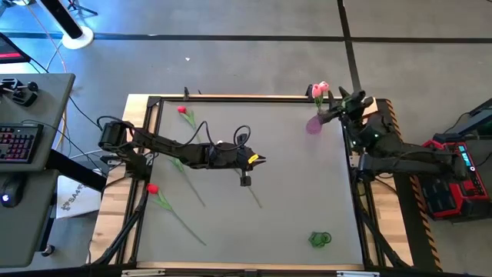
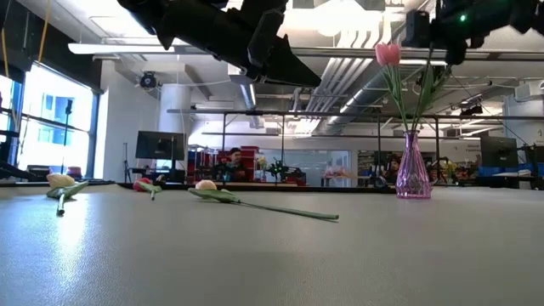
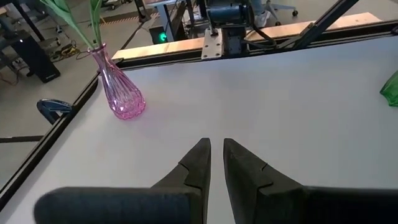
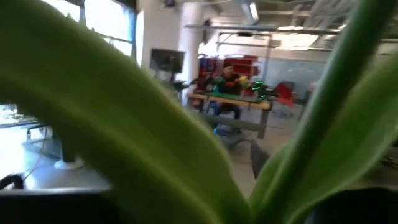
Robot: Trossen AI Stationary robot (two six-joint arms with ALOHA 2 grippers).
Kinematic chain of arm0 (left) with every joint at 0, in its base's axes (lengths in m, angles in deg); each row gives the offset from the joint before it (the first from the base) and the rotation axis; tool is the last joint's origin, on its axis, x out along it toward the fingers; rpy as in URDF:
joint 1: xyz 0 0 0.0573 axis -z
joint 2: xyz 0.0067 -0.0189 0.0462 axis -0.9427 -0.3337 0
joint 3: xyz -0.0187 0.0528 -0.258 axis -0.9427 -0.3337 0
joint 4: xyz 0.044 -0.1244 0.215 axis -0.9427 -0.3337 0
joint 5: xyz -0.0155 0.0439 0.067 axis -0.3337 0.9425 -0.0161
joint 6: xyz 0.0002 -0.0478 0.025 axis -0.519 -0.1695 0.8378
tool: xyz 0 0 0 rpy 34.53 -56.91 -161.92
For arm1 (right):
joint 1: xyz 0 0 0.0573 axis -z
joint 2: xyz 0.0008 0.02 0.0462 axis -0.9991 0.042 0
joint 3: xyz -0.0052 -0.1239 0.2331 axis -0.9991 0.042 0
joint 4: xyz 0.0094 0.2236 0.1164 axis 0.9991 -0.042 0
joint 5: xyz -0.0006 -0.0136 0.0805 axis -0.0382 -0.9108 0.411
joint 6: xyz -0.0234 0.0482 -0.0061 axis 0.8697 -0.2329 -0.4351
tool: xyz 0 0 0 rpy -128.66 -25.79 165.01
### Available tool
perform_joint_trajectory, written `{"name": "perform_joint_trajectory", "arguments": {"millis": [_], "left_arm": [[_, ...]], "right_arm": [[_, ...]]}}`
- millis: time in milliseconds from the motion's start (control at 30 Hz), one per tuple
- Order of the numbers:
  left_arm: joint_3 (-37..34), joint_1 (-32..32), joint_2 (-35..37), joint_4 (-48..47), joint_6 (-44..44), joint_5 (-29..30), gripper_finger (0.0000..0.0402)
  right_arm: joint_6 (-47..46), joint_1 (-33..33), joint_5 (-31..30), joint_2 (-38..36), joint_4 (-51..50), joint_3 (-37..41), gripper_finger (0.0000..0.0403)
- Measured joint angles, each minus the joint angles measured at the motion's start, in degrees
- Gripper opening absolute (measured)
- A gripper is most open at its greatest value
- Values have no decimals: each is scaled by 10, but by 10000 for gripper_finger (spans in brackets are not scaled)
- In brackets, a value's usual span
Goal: Sort flowers into vase by color
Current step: Put the black tulip into the violet vase
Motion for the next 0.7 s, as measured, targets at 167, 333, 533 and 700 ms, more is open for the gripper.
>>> {"name": "perform_joint_trajectory", "arguments": {"millis": [167, 333, 533, 700], "left_arm": [[0, 0, 0, 2, -2, 0, 30], [0, 0, 0, 21, -16, 0, 30], [0, 6, 0, 22, -26, 0, 30], [0, 17, 0, 21, -26, 0, 30]], "right_arm": [[-41, -3, 0, 4, -148, -79, 183], [-82, 19, 13, 25, -270, -148, 172], [-144, 49, 75, 60, -360, -183, 170], [-133, 50, 88, 65, -328, -183, 156]]}}
